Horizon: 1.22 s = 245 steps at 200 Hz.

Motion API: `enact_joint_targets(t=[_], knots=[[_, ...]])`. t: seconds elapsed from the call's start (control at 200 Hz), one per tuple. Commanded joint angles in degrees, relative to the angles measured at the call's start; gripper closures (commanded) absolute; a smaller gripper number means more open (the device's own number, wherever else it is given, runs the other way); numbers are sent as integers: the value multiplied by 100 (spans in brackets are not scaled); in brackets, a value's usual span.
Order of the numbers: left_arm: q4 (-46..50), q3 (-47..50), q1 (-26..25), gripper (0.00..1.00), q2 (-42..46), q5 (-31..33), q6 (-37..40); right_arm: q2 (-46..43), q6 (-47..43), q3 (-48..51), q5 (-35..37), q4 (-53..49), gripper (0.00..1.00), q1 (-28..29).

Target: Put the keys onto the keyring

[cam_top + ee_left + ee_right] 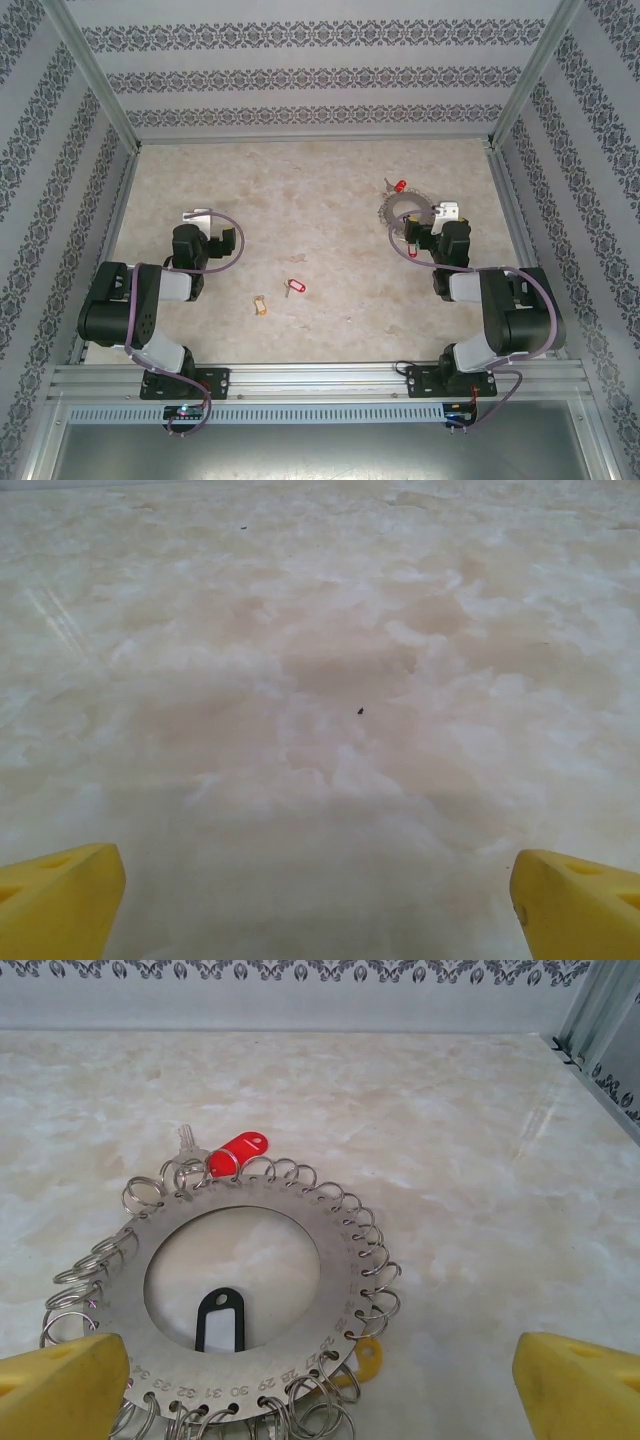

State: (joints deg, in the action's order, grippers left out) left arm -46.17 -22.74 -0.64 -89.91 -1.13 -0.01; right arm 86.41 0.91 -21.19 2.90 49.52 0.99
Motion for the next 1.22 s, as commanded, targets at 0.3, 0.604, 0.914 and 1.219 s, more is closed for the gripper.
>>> enact_joint_targets(t=[0.3, 0.604, 0.914, 1.219], knots=[[-157, -90, 29, 1, 47, -55, 65, 4, 37, -138, -145, 52, 2, -2], [-160, -97, 32, 1, 52, -55, 63, -7, 47, -135, -162, 49, 2, -11], [-269, 3, 29, 0, 124, -189, 124, -66, -66, -133, -365, 12, 2, 0], [-331, 293, 29, 1, 667, 12, 10, -371, -135, -240, -370, -437, 2, 58]])
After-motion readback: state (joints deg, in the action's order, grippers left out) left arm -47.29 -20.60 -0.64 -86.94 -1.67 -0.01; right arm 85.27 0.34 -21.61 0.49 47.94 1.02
